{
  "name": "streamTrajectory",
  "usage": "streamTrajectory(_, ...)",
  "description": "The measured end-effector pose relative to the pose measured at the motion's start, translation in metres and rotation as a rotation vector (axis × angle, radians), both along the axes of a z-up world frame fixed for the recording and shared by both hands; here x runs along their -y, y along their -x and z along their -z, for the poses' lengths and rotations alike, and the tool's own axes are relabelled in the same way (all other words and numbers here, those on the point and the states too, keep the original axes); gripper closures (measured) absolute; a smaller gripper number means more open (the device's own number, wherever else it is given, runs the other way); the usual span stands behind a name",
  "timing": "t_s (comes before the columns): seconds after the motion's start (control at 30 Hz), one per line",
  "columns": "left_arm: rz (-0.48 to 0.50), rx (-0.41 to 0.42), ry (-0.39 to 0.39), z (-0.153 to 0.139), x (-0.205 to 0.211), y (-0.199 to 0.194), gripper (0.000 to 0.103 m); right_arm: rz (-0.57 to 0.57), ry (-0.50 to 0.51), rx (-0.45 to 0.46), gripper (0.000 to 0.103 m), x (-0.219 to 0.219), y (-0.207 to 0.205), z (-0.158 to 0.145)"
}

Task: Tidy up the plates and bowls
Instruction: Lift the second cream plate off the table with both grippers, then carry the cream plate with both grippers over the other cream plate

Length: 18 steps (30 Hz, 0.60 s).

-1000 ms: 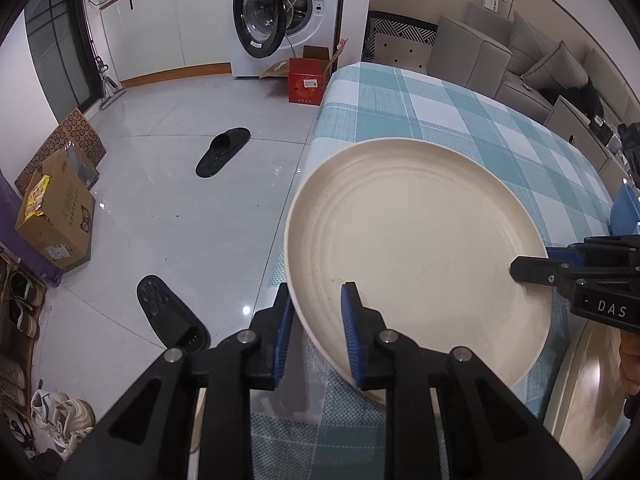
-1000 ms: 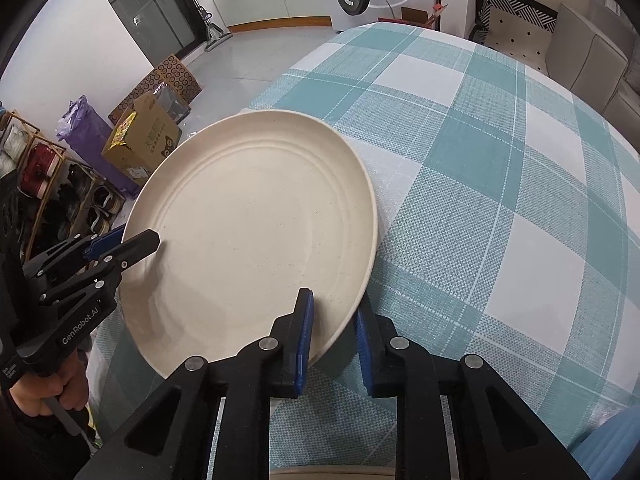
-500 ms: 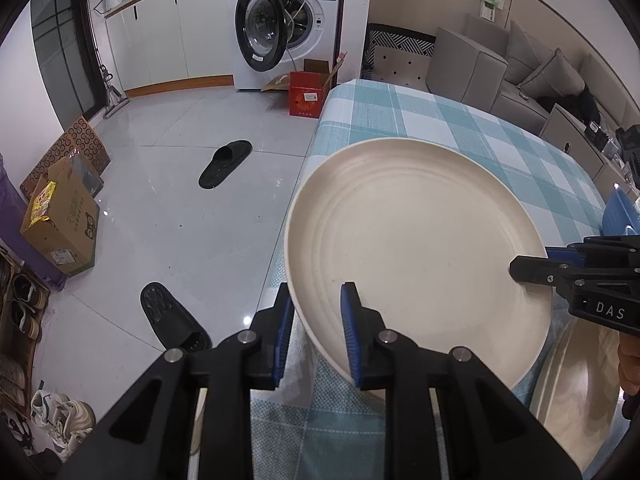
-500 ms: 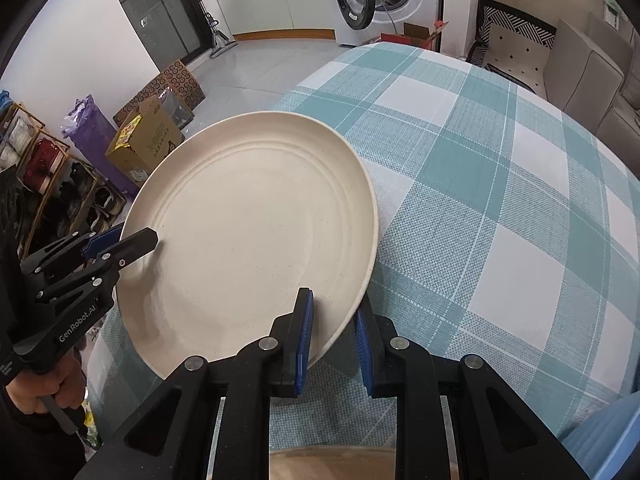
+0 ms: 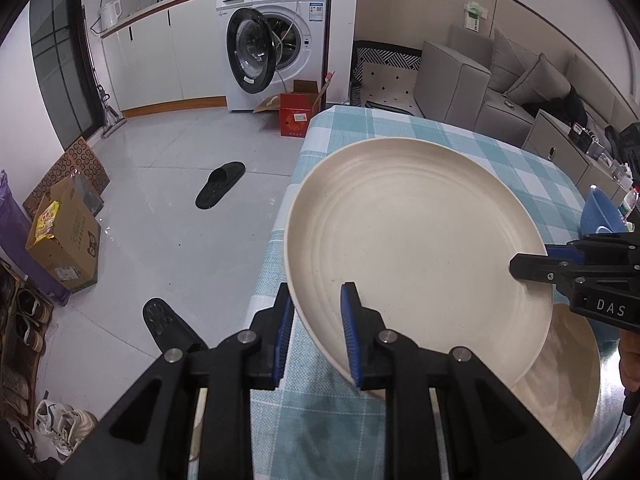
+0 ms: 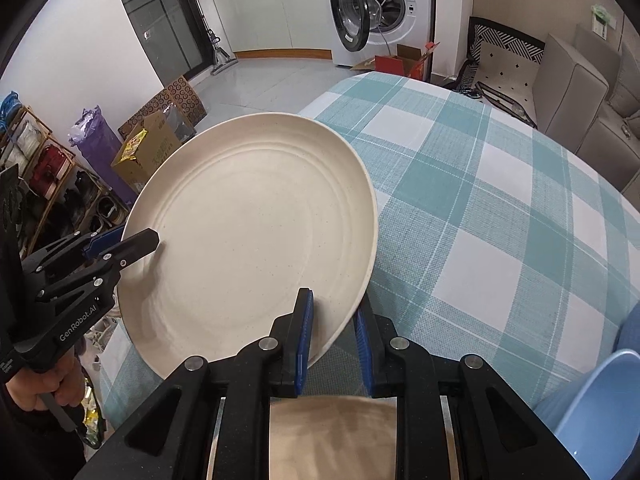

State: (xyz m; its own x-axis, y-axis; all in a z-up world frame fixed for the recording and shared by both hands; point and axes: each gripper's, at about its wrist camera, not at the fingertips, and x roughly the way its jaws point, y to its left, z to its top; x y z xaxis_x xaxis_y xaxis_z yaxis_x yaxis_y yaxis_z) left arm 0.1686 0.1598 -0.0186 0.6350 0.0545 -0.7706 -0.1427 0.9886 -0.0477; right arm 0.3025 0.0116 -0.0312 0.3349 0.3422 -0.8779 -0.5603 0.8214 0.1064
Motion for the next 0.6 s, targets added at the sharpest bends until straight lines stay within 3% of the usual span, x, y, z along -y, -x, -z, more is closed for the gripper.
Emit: streamTrajectory(0.6, 0.072, 0.026, -0.010, -0.017, 0.046, 0.023, 0.081, 0.036, -0.014, 0.042, 0.083, 0.056, 0.036, -0.027)
